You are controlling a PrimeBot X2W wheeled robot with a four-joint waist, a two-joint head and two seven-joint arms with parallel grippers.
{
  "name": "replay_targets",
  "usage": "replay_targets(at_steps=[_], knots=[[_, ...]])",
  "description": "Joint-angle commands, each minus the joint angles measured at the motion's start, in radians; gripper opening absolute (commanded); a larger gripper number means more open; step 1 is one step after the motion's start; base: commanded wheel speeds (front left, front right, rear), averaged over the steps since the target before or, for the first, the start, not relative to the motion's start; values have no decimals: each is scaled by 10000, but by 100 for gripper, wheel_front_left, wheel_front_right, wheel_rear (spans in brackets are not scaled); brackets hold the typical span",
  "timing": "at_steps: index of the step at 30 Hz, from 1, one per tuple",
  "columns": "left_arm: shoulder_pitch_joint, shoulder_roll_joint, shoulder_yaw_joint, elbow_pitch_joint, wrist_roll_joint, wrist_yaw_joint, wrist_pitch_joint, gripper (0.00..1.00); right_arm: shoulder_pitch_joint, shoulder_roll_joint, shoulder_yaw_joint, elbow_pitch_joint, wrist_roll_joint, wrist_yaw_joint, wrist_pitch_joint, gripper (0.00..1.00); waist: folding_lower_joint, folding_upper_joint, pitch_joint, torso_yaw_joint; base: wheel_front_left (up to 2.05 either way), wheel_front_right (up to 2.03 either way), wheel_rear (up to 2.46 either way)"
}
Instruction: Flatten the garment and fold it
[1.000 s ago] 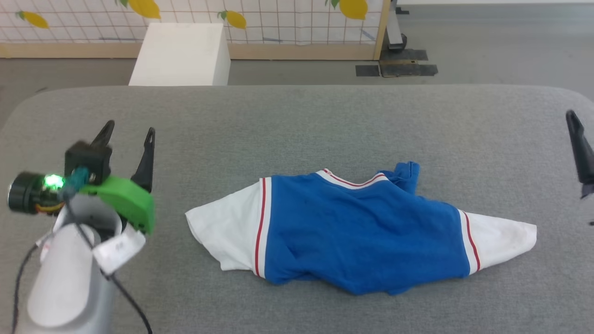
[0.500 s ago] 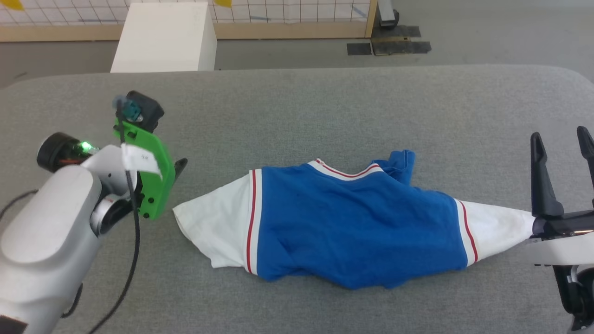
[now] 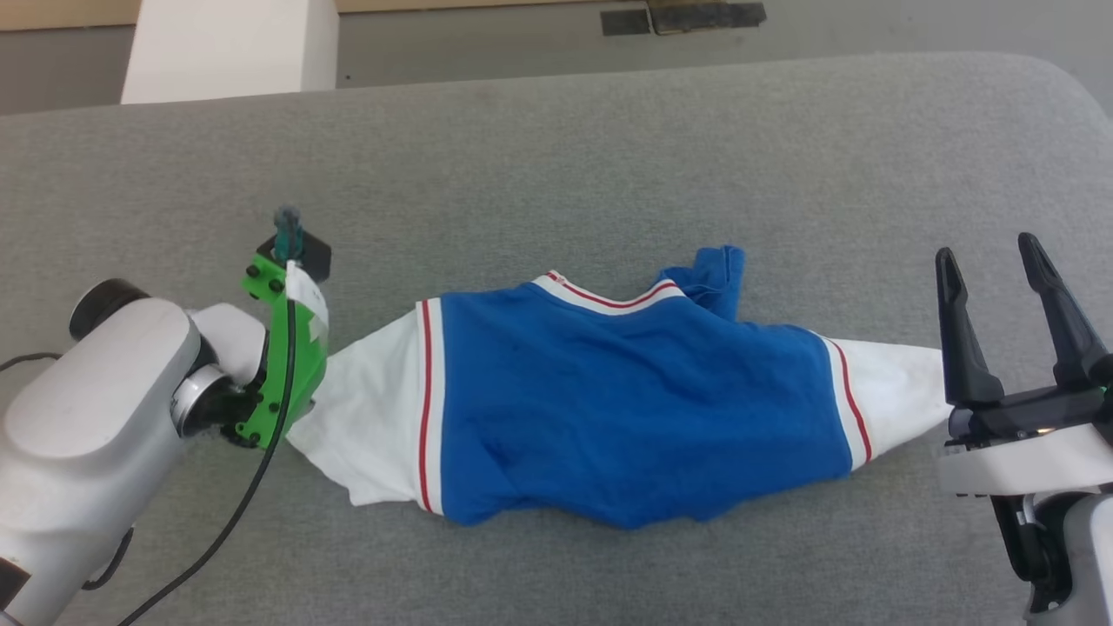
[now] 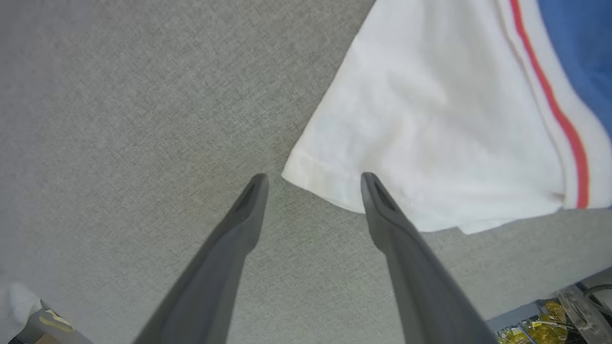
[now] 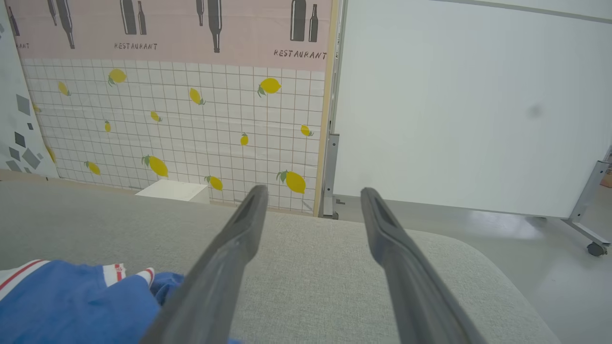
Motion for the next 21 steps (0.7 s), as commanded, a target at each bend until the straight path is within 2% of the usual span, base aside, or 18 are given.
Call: replay_targets(at_steps=[1, 9, 10, 11, 13, 17, 21], knots=[[-137, 86, -118, 197, -77, -26, -45, 100, -230, -41, 64, 53, 39, -13, -30, 100, 0, 0, 298, -305, 0, 0, 0], [100, -83, -899, 1174, -326, -26, -534, 100, -397, -203, 200, 365, 1, -13, -42, 100, 0, 0, 469, -483, 0, 0, 0], [97, -90, -1060, 1209, -364, -26, -574, 35, -393, -233, 188, 410, 10, -13, -43, 100, 0, 0, 432, -458, 0, 0, 0], [88, -84, -1173, 1228, -405, -26, -623, 0, -394, -263, 182, 448, 19, -13, -44, 100, 0, 0, 385, -438, 0, 0, 0], [60, -60, -1380, 1168, -555, -26, -817, 0, -403, -379, 205, 546, 37, -13, -33, 100, 0, 0, 237, -375, 0, 0, 0], [-29, -10, -1184, 1085, -1062, -26, -1563, 0, -484, -768, 111, 518, 128, -13, 165, 100, 0, 0, -117, -201, 0, 0, 0], [-141, 296, -1107, 842, -1336, -26, -2165, 0, -761, -1553, 39, 381, 162, -13, 677, 100, 0, 0, -422, -33, 0, 0, 0]])
